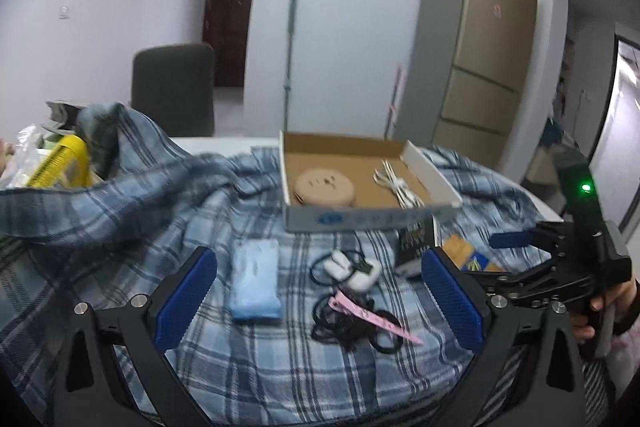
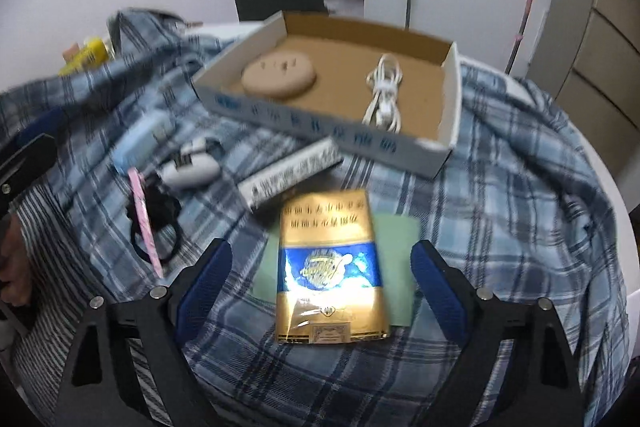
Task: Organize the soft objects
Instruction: 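Reach the right tool down and grasp the gold-and-blue cigarette pack, then hold the cigarette pack with the right tool while the left tool grasps the black cable with pink clip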
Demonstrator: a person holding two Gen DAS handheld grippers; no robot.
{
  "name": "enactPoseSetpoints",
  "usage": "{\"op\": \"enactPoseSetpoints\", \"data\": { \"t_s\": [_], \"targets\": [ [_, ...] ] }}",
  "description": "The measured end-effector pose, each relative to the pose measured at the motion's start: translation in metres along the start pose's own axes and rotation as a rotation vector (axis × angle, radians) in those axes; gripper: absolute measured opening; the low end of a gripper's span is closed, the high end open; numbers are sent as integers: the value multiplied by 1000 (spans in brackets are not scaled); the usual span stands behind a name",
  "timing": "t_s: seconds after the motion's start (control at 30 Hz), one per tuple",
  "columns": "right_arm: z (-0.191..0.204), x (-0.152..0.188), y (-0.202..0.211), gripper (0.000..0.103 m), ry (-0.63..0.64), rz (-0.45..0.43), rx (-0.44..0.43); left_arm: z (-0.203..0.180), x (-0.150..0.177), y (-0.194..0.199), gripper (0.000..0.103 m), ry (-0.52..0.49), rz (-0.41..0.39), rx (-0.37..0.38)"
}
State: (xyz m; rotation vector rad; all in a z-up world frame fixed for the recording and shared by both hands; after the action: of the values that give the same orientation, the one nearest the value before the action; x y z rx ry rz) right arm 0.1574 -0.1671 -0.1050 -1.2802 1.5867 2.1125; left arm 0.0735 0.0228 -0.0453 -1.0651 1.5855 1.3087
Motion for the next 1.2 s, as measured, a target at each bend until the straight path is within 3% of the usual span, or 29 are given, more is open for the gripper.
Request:
{"op": "enactPoseSetpoints", "data": {
  "t_s": [0.23, 0.33, 0.37, 0.53, 0.67, 0.9, 1.07, 1.2],
  "targets": [
    [-3, 6, -9, 81, -7, 48, 0, -7, 10, -8, 103, -30, 56, 1],
    [-5, 6, -11, 66, -12, 47, 28, -7, 9, -5, 103, -22, 41, 7],
    [-5, 5, -10, 53, -12, 42, 32, -6, 7, -5, 103, -18, 34, 12],
    [-6, 4, 2, 51, -23, 13, 65, -10, 8, -6, 103, -19, 45, 36],
    [-3, 0, 31, 51, -80, -61, 48, -16, 15, -14, 103, -29, 114, 78],
    [0, -1, 53, 51, -94, -167, 106, -25, 25, -25, 103, -49, 231, 143],
    [-7, 10, 39, 51, -140, -136, 83, -34, 36, -32, 102, -155, 315, 204],
    [-11, 12, 39, 51, -175, -143, 54, -33, 43, -37, 89, -214, 373, 210]
  ]
}}
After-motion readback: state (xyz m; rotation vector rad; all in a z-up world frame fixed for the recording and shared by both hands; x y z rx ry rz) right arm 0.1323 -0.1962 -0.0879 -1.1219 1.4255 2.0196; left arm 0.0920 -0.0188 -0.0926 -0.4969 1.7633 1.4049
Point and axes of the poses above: each gripper's, at about its wrist camera, not at the fingertips, and y roughly against the way its jaws point, z to its left, x to its underside, the point moved 5 cm from there along -y, roughly the way its jaws point, and after that the axes turned 14 degrees about -z, right-handed, at the moved point
